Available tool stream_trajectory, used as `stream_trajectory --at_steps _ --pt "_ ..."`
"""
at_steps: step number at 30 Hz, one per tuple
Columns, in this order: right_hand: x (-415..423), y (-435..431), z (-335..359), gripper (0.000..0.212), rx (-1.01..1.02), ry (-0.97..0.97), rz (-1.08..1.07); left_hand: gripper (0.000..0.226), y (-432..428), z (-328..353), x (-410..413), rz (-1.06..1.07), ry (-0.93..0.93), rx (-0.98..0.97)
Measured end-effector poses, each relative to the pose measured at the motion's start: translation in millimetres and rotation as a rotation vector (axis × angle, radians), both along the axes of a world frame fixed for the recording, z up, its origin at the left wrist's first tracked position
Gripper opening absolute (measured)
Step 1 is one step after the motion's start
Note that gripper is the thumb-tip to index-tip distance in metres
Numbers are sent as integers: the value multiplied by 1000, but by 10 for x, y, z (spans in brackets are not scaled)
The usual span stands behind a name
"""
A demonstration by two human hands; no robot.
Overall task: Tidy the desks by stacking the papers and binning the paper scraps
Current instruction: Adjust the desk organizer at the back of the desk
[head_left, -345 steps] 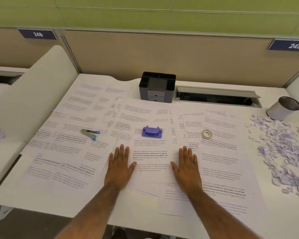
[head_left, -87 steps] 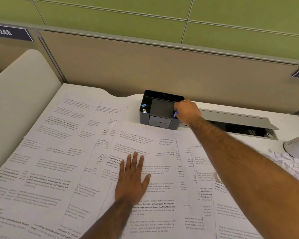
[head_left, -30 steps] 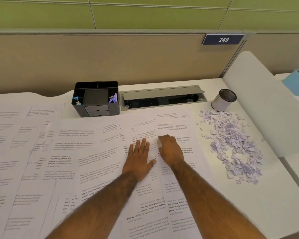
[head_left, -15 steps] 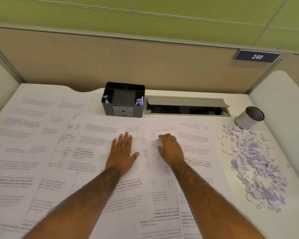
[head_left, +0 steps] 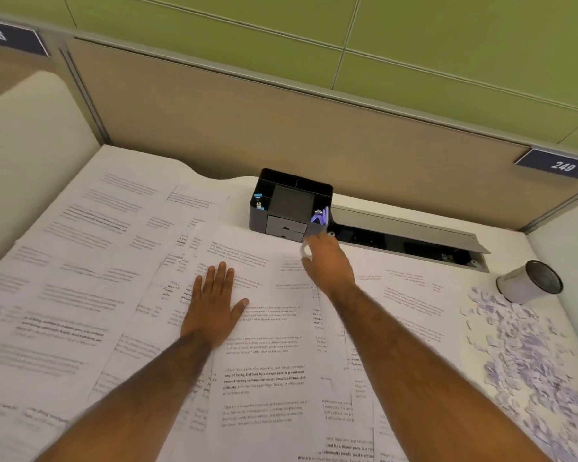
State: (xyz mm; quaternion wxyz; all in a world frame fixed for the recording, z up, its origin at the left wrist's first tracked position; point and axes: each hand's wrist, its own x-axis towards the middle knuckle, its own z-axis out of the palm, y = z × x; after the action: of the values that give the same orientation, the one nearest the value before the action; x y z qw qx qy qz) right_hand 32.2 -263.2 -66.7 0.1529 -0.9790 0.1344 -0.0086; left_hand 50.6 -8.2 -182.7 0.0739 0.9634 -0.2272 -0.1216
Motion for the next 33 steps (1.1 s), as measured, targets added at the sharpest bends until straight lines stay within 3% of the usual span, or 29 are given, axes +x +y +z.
stream_trajectory --at_steps 17,27,33 --pt "1183 77 385 38 -108 -23 23 87 57 -68 -5 0 -37 -84" --pt "1304 113 231 34 -148 43 26 87 69 -75 25 -5 -34 -84" --pt "1202 81 164 40 -123 -12 -8 86 75 -97 31 8 -44 -81"
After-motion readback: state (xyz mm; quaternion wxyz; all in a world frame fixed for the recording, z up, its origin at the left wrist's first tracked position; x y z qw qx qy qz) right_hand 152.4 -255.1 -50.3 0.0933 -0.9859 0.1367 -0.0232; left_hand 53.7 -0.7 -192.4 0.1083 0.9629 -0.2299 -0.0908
